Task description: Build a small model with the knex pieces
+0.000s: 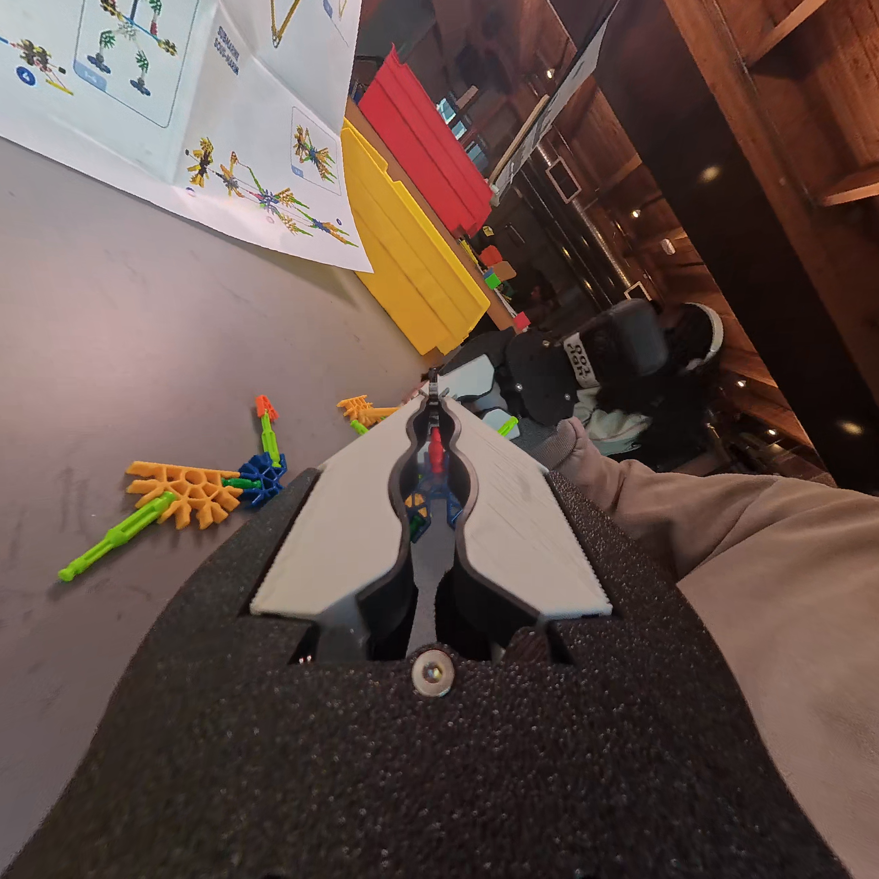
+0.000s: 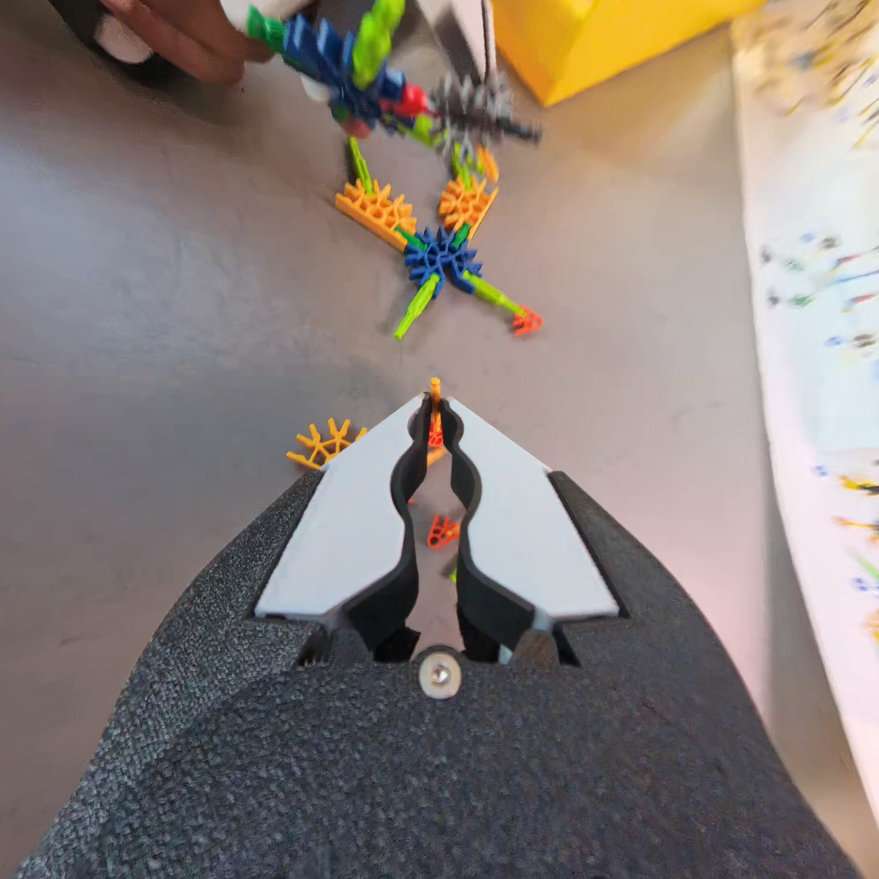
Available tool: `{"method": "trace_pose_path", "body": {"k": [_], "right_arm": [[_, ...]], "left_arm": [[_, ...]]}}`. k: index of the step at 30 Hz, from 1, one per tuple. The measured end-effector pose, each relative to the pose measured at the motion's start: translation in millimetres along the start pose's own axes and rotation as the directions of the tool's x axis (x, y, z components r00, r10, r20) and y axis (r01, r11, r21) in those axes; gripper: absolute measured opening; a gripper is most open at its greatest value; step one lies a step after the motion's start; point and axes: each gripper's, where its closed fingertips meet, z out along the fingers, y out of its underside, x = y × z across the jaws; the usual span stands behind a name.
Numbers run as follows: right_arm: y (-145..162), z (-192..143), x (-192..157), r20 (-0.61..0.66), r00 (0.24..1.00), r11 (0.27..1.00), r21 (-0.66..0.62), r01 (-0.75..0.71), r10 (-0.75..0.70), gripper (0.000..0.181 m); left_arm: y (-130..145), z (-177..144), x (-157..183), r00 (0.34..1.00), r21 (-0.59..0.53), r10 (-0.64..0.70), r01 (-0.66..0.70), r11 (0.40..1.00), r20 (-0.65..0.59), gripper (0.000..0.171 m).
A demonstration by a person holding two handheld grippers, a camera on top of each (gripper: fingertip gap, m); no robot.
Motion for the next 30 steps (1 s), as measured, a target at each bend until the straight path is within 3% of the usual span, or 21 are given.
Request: {"method": "trace_pose_path", "body": {"k": [2, 4, 6, 9, 13, 17, 21, 30], "right_arm": [[11, 4, -1, 0.053, 0.996, 0.998, -0.02, -0.067, 0.068, 0.005], [3, 2, 1, 0.062, 0.994, 0.995, 0.026, -0.092, 0.09, 0.016], [-17, -9, 4, 0.076, 0.99, 0.982, 0.137, -0.129, 0.12, 0.022], [-50, -33, -7, 0.228, 0.964, 0.916, 0.342, -0.209, 0.134, 0.031], [-74, -57, -19, 0.39, 0.913, 0.827, 0.47, -0.308, 0.118, 0.028], [-73, -58, -25, 0.384, 0.921, 0.836, 0.481, -0.264, 0.069, 0.015], [-72, -57, -25, 0.38, 0.923, 0.84, 0.48, -0.254, 0.062, 0.002], [-70, -57, -33, 0.42, 0.907, 0.851, 0.461, -0.251, 0.04, 0.001]], "left_arm": [[0, 1, 7, 0.999, -0.008, 0.037, -0.037, 0.999, -0.028, 0.003], [1, 2, 15, 0.994, -0.022, 0.101, -0.102, 0.995, -0.044, 0.003], [6, 4, 21, 0.982, -0.059, 0.183, -0.186, 0.981, -0.051, 0.003], [17, 9, 28, 0.948, -0.116, 0.312, -0.317, 0.941, -0.061, 0.003], [29, 13, 35, 0.896, -0.168, 0.436, -0.444, 0.88, -0.088, 0.003], [39, 14, 37, 0.843, -0.22, 0.529, -0.538, 0.814, -0.101, 0.003], [43, 15, 41, 0.822, -0.235, 0.557, -0.568, 0.789, -0.12, 0.003], [49, 14, 45, 0.759, -0.254, 0.636, -0.649, 0.717, -0.14, 0.002]]}}
